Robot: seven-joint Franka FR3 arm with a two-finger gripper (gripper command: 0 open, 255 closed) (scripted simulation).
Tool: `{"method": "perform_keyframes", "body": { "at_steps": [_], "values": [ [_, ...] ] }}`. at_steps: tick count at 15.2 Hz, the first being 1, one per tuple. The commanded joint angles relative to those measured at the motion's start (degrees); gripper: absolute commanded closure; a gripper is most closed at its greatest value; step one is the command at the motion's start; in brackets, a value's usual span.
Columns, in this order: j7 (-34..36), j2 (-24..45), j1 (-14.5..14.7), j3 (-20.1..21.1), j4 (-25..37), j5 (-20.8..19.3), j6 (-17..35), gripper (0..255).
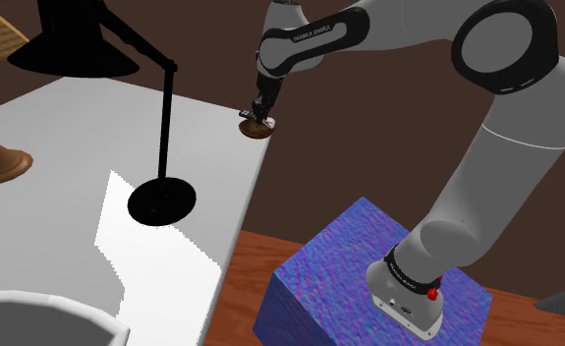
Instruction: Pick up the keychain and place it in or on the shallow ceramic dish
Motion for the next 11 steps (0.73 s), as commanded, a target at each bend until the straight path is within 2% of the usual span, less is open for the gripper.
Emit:
{"method": "perform_keyframes", "body": {
  "at_steps": [1,7,8,11],
  "values": [
    [-0.06,0.14,-0.04,-0.03,-0.32,-0.01,0.49,255],
    [-0.06,0.14,-0.04,-0.03,-0.31,-0.01,0.48,255],
    [-0.06,0.14,-0.04,-0.03,-0.31,-0.01,0.48,0],
    [-0.06,0.14,-0.04,-0.03,-0.31,-0.01,0.48,0]
  ]
}}
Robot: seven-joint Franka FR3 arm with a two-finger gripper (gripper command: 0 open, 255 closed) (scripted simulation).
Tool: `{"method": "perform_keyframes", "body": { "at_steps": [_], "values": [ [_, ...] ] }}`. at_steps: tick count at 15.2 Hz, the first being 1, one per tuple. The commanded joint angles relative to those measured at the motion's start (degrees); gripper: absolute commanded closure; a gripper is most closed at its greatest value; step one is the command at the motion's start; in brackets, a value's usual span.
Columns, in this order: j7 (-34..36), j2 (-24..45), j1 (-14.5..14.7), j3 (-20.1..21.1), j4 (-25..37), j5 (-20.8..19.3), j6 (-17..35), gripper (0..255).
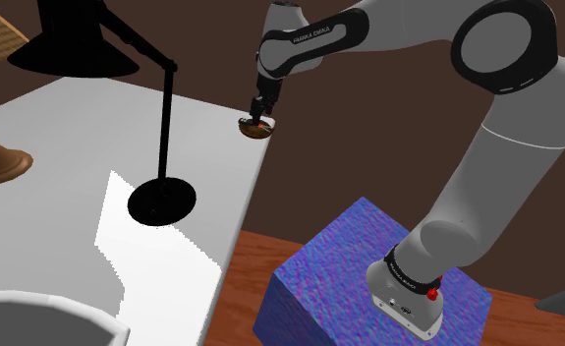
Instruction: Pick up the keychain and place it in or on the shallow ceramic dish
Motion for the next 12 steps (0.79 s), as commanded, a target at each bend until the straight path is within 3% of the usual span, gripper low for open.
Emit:
{"method": "perform_keyframes", "body": {
  "at_steps": [1,6,12],
  "values": [
    [0.0,0.0,0.0,0.0,0.0,0.0,0.0,0],
    [-0.32,-3.25,-0.09,0.1,3.19,0.48,-6.42,0],
    [-0.32,-3.25,-0.09,0.1,3.19,0.48,-6.42,0]
  ]
}}
